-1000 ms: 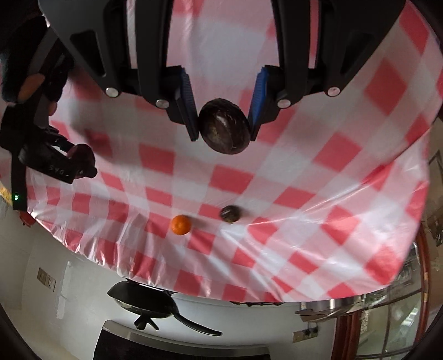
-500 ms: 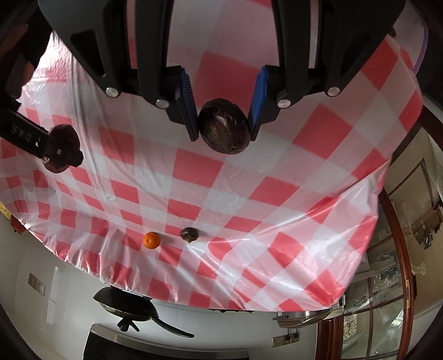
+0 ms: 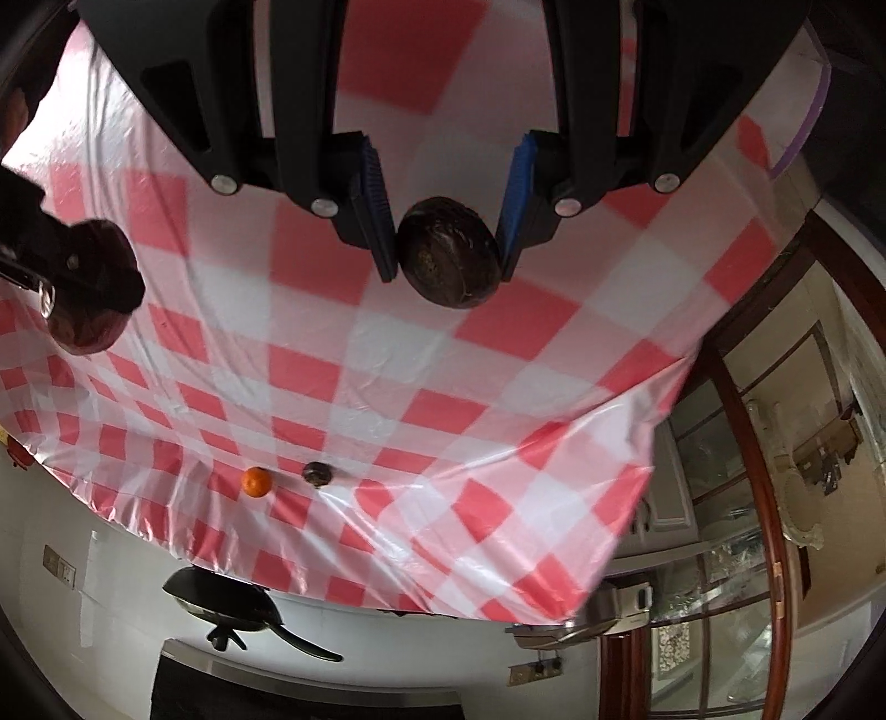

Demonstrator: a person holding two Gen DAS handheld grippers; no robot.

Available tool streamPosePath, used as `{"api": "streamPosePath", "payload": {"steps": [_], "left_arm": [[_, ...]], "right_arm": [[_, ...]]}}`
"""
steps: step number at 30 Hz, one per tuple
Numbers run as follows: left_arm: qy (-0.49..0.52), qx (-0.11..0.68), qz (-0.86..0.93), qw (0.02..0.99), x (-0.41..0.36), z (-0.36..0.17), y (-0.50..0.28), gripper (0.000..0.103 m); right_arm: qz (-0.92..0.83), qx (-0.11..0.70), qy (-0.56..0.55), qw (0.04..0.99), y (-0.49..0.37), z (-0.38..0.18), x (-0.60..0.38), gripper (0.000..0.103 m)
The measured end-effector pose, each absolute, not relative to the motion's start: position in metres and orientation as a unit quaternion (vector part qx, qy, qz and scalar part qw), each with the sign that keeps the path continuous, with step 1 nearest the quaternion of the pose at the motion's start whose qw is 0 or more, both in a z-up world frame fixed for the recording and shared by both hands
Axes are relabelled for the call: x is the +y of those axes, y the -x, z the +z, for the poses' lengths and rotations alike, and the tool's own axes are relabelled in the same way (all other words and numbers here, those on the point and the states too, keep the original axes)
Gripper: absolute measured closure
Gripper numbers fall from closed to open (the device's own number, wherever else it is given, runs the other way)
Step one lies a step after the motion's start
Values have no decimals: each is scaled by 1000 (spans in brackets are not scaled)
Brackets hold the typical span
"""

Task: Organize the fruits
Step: 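Carry the red fruit and dark brown fruit in both grippers over the white box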

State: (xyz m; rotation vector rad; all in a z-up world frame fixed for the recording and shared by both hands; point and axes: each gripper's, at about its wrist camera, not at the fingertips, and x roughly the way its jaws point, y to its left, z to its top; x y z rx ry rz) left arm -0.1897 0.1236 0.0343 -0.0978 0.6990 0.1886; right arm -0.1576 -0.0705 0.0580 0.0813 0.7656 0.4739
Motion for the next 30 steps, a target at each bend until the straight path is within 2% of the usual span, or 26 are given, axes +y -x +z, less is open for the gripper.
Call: {"api": "streamPosePath", "payload": {"steps": [16, 24, 30], "left_arm": [[71, 318, 193, 925, 230, 33, 297, 67], [102, 373, 257, 886, 298, -16, 345, 67], [110, 452, 275, 841, 324, -70, 355, 67]], "right_arm": [[364, 369, 72, 852, 231, 52, 34, 44], [469, 371, 161, 785, 288, 27, 108, 44], [500, 407, 239, 726, 314, -22, 165, 44]]}}
